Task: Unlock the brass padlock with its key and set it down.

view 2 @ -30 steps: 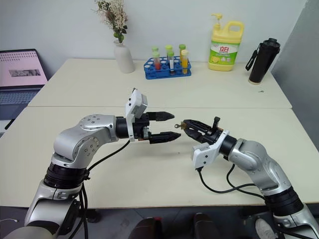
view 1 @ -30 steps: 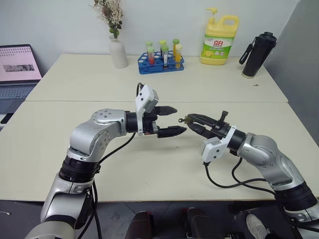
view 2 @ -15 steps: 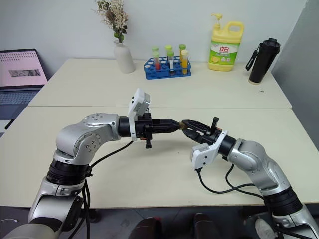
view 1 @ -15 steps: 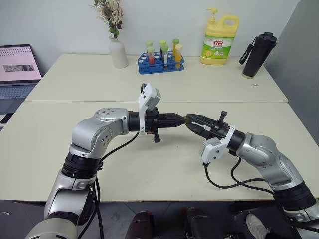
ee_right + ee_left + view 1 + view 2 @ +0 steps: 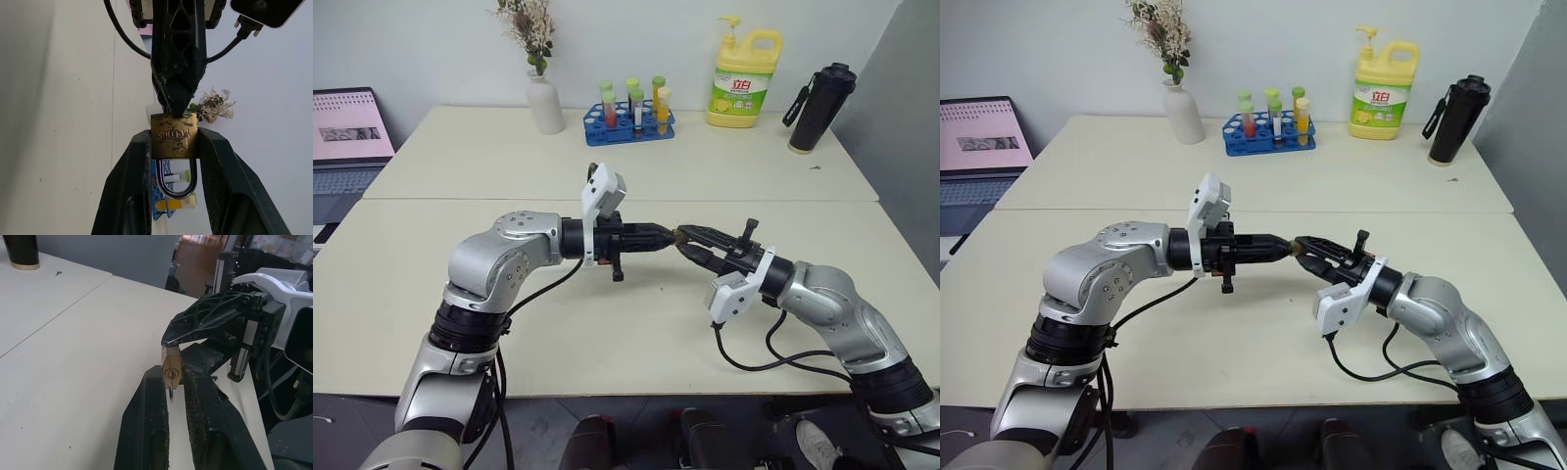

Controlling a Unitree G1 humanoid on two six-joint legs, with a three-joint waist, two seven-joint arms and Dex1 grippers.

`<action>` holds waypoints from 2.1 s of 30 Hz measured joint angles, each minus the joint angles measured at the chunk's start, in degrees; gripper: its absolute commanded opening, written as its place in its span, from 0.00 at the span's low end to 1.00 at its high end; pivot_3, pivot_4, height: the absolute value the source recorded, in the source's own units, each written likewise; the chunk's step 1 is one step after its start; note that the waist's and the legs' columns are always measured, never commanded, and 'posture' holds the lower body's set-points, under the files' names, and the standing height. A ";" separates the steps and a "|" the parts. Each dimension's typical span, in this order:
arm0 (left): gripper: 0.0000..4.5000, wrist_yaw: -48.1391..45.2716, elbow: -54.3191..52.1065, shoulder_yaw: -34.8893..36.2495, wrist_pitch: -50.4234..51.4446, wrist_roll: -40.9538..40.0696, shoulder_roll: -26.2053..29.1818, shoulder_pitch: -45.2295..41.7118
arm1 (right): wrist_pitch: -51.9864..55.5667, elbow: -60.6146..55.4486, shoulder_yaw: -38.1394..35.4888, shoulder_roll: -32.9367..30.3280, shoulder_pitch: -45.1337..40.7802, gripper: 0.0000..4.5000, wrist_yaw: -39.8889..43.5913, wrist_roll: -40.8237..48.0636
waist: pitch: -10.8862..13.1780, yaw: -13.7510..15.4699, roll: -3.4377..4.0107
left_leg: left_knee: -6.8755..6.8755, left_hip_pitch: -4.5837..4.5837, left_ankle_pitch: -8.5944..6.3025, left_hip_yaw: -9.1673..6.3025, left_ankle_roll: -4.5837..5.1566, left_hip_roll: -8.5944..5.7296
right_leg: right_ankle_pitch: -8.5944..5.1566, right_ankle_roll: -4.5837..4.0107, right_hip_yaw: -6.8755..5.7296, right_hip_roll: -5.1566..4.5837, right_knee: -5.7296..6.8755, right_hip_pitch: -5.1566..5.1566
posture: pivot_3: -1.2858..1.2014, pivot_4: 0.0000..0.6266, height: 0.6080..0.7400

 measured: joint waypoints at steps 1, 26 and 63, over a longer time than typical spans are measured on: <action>0.27 -0.07 0.03 -0.05 0.18 -0.07 0.06 0.06 | 0.02 0.03 -0.05 0.01 -0.12 0.21 -0.01 0.09 | 0.00 0.00 0.00 | 0.00 0.00 0.00 0.01 0.00 -0.01 | 0.00 0.00 0.00 0.00 0.00 0.00 | 0.52 0.24 1.00; 0.54 -0.87 3.47 1.83 2.88 -2.04 0.41 -0.50 | 0.01 0.42 -0.15 -0.06 -0.62 0.21 0.41 0.70 | 0.00 0.00 0.00 | 0.01 0.00 0.00 -0.01 0.00 0.00 | 0.01 -0.01 -0.01 -0.01 0.01 0.00 | 0.52 0.24 1.00; 0.25 -5.05 4.08 1.04 0.95 -2.41 0.44 -0.81 | -1.35 0.78 -0.04 0.07 -0.38 0.21 1.47 2.62 | 0.00 0.00 0.00 | 0.01 0.00 0.00 0.00 0.00 0.00 | 0.02 -0.03 -0.01 -0.01 0.01 0.00 | 0.52 0.24 1.00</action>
